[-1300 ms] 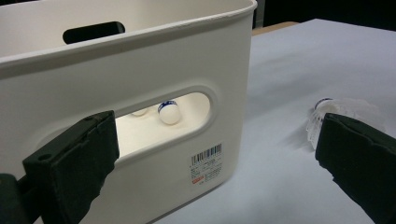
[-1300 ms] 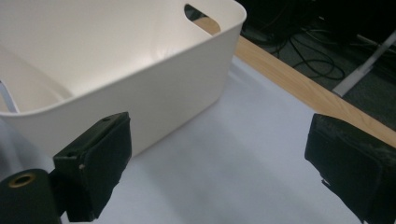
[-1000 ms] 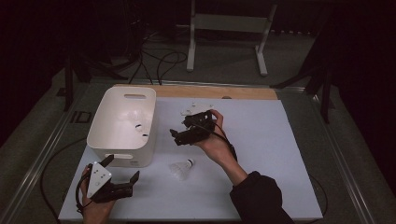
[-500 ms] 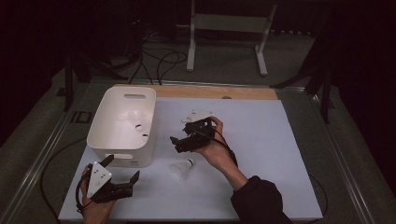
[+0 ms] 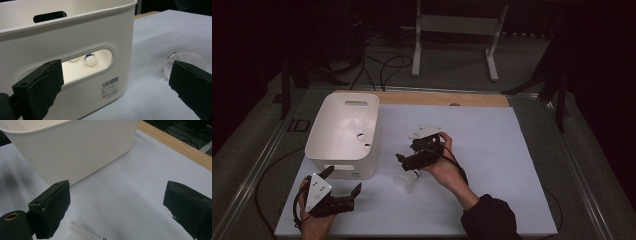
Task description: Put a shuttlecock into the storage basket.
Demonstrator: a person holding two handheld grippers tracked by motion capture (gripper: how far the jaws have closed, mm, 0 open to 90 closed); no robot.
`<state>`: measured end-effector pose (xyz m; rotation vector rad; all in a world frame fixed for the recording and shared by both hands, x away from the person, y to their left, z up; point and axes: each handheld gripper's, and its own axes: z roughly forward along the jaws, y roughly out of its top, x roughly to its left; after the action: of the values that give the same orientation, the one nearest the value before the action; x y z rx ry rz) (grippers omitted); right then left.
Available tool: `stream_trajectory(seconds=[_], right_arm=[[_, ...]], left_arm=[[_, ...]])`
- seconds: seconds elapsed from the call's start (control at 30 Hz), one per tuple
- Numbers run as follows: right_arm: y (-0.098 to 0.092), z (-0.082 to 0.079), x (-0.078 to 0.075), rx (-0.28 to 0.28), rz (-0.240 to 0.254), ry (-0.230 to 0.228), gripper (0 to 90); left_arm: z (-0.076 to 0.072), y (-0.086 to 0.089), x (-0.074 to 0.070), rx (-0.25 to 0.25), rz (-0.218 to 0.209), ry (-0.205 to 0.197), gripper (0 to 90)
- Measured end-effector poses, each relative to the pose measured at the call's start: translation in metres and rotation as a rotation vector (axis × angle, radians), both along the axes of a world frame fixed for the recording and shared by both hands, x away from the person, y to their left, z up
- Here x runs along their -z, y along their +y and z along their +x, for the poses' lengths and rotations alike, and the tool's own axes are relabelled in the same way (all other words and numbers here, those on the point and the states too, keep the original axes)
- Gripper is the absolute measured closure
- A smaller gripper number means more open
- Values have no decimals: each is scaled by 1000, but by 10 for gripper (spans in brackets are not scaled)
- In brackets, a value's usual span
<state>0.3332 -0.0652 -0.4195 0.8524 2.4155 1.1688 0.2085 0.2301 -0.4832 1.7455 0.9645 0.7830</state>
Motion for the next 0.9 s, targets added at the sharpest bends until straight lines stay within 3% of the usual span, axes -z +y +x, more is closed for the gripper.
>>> stream_trajectory(seconds=[0.9], right_arm=[[1, -19, 16, -27, -21, 34, 72]], left_arm=[[0, 0, 0, -1, -1, -3, 2]])
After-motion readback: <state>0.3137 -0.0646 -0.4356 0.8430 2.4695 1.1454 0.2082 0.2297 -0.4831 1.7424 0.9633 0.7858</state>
